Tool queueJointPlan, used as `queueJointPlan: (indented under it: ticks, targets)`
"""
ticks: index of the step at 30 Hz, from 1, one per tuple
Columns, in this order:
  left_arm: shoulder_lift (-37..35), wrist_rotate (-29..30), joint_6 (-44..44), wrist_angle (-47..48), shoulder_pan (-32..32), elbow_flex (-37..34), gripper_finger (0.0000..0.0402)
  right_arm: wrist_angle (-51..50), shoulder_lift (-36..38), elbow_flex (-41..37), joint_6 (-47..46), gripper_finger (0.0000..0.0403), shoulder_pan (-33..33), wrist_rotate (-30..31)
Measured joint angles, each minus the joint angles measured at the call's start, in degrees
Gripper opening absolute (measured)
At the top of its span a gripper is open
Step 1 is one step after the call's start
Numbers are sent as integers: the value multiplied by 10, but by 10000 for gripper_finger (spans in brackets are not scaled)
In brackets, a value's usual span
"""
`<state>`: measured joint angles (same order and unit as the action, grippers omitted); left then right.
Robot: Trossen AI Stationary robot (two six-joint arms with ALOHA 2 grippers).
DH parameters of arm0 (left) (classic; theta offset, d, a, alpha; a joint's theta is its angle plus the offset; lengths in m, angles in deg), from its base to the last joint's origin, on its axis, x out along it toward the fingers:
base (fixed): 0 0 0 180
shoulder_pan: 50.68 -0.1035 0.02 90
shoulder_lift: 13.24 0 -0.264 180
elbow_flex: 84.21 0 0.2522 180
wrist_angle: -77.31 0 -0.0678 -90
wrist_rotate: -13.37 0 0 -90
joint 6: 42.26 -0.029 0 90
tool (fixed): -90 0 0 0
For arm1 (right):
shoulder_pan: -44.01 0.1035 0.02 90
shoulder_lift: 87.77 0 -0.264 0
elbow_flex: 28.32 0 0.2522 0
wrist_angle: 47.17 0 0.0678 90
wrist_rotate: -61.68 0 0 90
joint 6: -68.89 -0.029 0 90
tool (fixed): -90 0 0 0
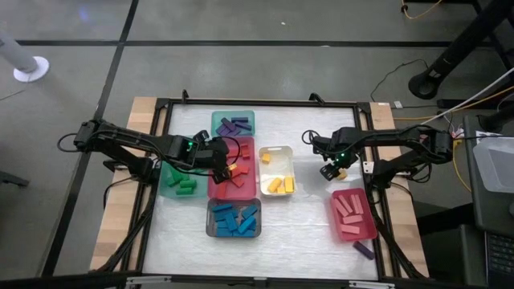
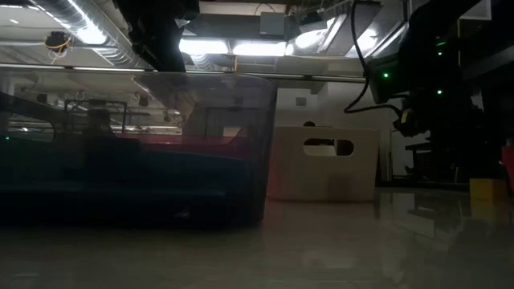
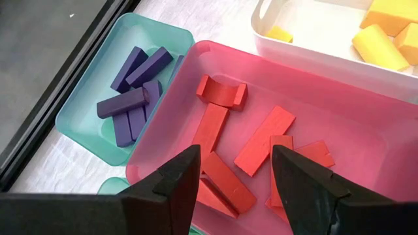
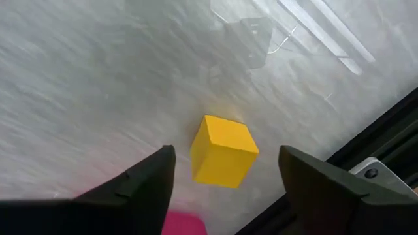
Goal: Sort blocks
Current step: Put the yellow block into the white bin
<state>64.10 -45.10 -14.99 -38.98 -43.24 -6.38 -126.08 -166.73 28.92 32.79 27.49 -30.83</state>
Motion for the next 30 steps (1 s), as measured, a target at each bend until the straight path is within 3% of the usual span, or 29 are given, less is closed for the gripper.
queueJointPlan:
  ticks: [9, 17, 21, 30]
  targets:
    - [0, 0, 0, 0, 0, 0, 178, 13, 0, -46, -1, 275, 0, -7]
    - [0, 0, 0, 0, 0, 0, 178, 91, 0, -70, -1, 197, 0, -17]
    - [0, 0, 0, 0, 0, 0, 178, 115, 0, -71, -1, 134, 0, -62]
    - [0, 0, 0, 0, 0, 0, 178, 192, 0, -34, -1, 129, 0, -168]
